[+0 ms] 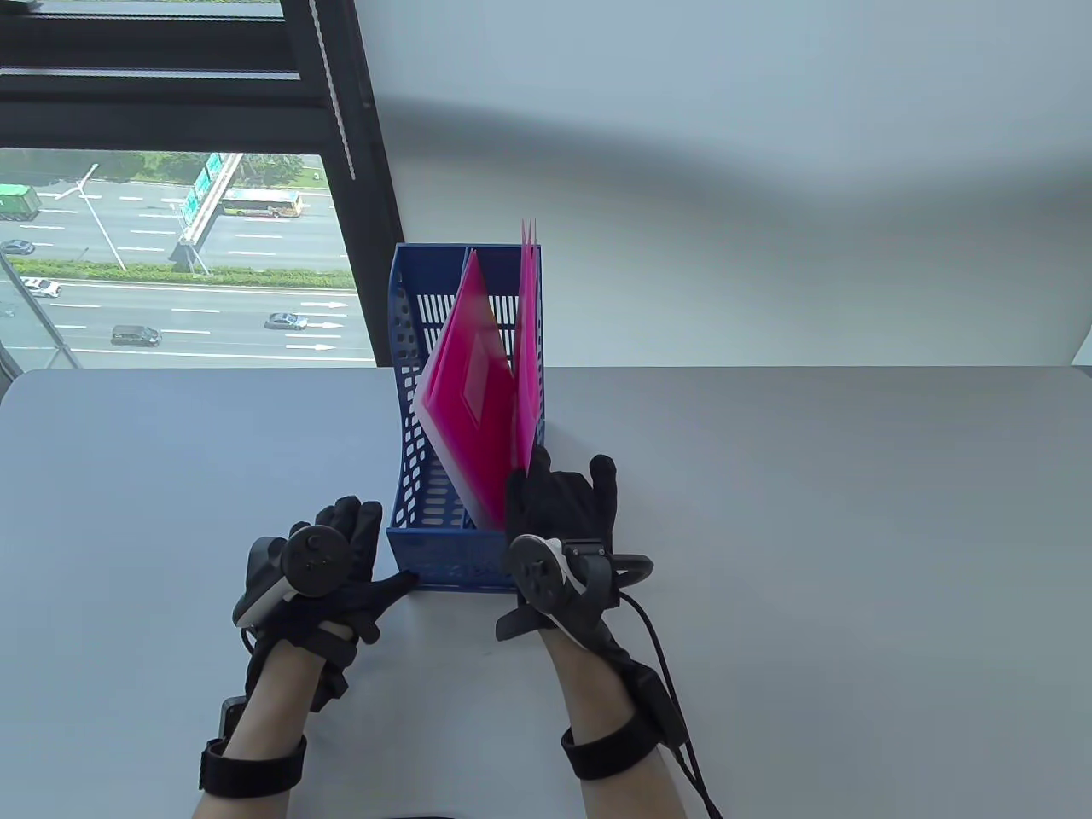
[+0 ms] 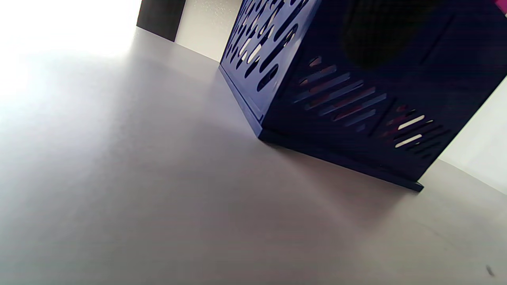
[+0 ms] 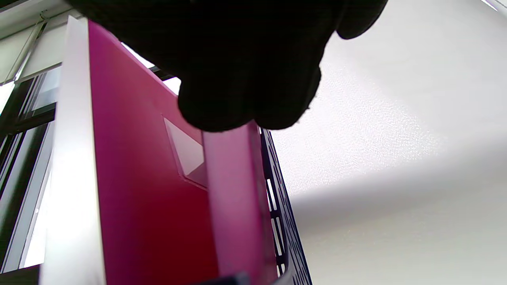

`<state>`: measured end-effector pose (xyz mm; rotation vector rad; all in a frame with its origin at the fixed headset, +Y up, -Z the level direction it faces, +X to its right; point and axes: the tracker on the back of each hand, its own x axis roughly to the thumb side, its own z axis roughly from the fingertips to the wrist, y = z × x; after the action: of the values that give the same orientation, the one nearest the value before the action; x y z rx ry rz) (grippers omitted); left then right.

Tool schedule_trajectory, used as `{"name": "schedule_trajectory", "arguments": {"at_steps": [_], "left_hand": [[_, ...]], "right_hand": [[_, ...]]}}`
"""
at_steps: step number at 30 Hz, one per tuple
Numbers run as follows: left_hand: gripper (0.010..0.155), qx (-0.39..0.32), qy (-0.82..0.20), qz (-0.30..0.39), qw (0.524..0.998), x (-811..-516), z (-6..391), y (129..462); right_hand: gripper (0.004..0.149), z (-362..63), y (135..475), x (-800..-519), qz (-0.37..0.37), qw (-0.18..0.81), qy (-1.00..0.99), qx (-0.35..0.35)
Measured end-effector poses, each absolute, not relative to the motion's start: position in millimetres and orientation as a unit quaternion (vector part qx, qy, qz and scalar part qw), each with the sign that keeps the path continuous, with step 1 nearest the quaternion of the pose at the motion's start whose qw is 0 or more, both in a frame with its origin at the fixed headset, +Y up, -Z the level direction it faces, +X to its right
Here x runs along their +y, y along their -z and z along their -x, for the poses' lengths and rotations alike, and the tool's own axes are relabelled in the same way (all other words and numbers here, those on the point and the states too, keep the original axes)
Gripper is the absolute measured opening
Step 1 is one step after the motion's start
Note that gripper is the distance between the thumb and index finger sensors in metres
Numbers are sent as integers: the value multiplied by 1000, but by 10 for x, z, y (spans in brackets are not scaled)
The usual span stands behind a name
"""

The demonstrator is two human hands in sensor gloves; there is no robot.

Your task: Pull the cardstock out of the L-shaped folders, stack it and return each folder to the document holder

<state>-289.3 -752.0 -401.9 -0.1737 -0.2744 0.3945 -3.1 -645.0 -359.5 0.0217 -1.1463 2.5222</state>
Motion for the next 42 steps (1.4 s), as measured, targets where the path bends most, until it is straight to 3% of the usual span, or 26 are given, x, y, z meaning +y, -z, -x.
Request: {"name": "schedule_trajectory", "arguments": {"at_steps": [11, 20, 27, 33, 37, 42], "left_hand": [[93, -132, -203, 75, 967, -7471, 2948, 4015], [93, -138, -224, 40, 964, -7288, 3008, 3970], [90, -198, -269, -77, 939, -6847, 2870, 3781], [78, -279, -270, -182, 903, -6421, 2505, 3439], [79, -319, -294, -206, 877, -6352, 2253, 3293], [79, -302, -234, -247, 891, -6334, 2073, 3174]], "right_hand": [[44, -10, 3233, -6069, -31, 214, -854, -473], [44, -50, 3033, -5820, -36, 236, -848, -474], [44, -98, 2906, -5684, -42, 257, -850, -457], [45, -78, 2803, -5619, -58, 278, -847, -449], [46, -4, 2746, -5615, -77, 293, -847, -436], [47, 119, 2683, -5632, -104, 309, -846, -422]]}}
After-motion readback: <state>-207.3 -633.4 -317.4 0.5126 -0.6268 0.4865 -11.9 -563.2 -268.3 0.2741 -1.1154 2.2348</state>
